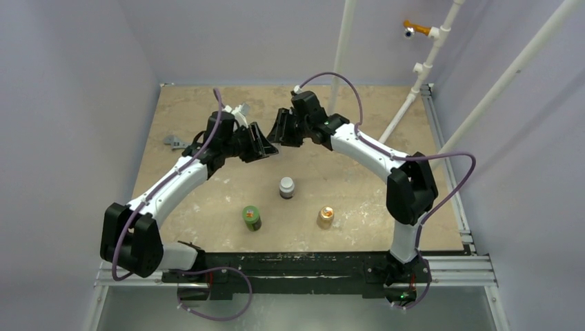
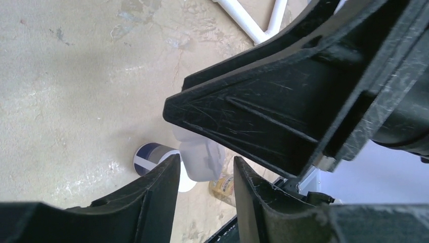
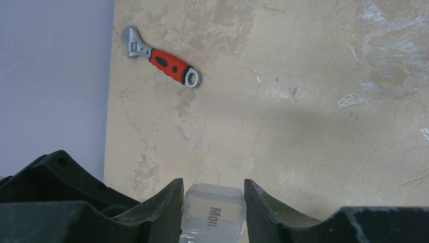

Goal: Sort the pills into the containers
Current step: Open the pill container at the center of the board.

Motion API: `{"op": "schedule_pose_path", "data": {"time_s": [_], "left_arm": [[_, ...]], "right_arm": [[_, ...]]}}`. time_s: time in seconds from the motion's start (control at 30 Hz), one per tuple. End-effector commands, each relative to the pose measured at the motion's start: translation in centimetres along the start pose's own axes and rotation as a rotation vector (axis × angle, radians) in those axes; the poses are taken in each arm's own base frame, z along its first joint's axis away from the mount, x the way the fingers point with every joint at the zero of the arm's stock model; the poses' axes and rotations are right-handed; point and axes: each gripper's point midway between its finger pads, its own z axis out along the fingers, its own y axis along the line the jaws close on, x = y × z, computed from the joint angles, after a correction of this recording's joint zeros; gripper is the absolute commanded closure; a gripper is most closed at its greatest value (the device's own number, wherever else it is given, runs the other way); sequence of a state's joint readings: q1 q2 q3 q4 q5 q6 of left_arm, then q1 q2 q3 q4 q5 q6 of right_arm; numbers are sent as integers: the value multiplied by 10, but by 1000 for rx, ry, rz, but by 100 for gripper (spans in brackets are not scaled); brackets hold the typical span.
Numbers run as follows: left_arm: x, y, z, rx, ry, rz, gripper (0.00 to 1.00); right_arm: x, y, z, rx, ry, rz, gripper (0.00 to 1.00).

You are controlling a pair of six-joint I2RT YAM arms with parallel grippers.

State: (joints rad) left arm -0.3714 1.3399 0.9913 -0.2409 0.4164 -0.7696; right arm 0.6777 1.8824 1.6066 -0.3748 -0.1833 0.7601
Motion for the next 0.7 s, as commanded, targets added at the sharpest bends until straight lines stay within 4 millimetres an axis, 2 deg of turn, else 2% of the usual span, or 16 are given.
{"op": "schedule_pose_path", "data": {"time_s": [0.0,0.13,0.27,0.43,0.67], "left_arm": [[-15,-18,2,37,-35,10,59],[-15,-14,5,18,-37,-13,63],[-15,-15,11,32,-31,-42,72],[-13,-21,14,83,-28,-80,100],[-17,-11,8,105,-38,-140,100]], "right_arm": [[-19,29,-26,-95,-73,11,97],[-17,30,-26,-100,-68,17,97],[-14,29,-28,-108,-69,27,98],[-8,34,-32,-158,-54,38,97],[-10,36,-50,-215,-105,22,81]]}}
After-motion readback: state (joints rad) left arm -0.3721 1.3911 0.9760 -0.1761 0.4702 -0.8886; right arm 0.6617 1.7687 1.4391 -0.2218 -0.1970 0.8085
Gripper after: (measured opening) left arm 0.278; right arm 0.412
